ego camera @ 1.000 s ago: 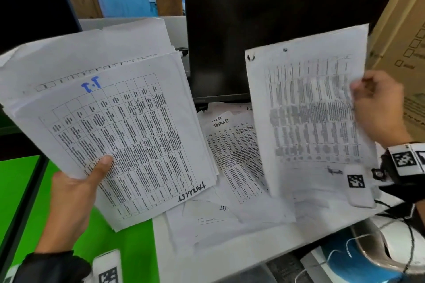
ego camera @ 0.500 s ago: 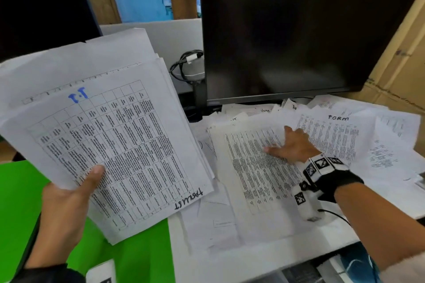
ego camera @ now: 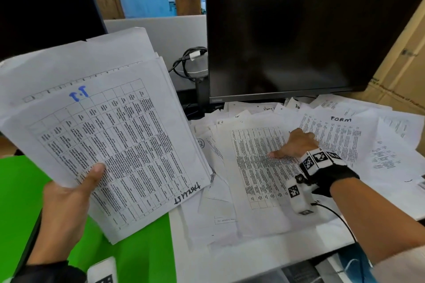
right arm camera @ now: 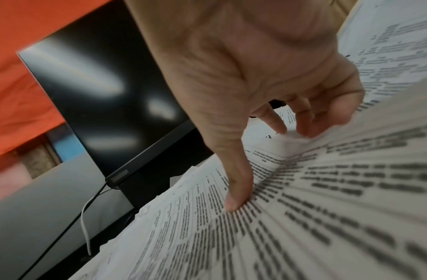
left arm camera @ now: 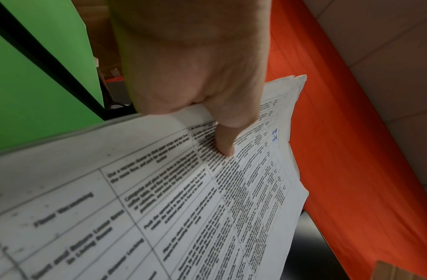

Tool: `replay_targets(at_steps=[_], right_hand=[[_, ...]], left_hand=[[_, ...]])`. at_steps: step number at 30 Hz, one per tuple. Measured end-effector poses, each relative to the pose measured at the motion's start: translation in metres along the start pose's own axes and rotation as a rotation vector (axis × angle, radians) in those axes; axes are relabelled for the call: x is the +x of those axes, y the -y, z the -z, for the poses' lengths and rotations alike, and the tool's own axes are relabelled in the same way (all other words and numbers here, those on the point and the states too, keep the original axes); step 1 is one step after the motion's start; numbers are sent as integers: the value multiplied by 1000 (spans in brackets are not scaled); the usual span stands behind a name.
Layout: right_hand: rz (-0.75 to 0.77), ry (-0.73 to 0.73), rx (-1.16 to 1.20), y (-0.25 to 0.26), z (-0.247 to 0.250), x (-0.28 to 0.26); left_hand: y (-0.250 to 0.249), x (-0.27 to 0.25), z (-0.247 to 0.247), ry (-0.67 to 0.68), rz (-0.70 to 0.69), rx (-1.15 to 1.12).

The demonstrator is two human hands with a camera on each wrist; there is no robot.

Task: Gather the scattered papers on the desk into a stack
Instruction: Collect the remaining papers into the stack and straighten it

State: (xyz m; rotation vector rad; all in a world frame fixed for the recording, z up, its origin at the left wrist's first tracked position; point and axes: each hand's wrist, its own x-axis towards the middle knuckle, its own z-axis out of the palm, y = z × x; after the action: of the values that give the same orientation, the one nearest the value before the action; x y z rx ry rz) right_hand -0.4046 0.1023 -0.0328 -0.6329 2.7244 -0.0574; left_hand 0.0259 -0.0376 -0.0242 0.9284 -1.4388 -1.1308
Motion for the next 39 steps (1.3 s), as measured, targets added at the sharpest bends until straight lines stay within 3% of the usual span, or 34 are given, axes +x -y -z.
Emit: replay_targets(at_steps=[5,11,17,20,23,29,34,39], right_hand=[[57,70,107,-6,8,-3],[116,-26,226,-17,1,-7],[287,-211,450,-37,23,-19],[364,-129,507,-58,54,-28],[371,5,409,-61,66,-33],[405,39,265,-20,24,-18],[307,-34,45,1,-4,11],[295,-64,132,9,-12,13]], left_hand=[[0,0,-1,-6,-5,-14],[-6,-5,-8,9,-19,-18],[-3,-2,0,-2,-2,-37],[-1,-1,5,-3,-2,-27],[-3,-2,2,-9,0,-34],[-4,-5,-14,12,15,-31],[-7,-6,-16,18,36,-17],[-6,-9,-17,4,54,-26]])
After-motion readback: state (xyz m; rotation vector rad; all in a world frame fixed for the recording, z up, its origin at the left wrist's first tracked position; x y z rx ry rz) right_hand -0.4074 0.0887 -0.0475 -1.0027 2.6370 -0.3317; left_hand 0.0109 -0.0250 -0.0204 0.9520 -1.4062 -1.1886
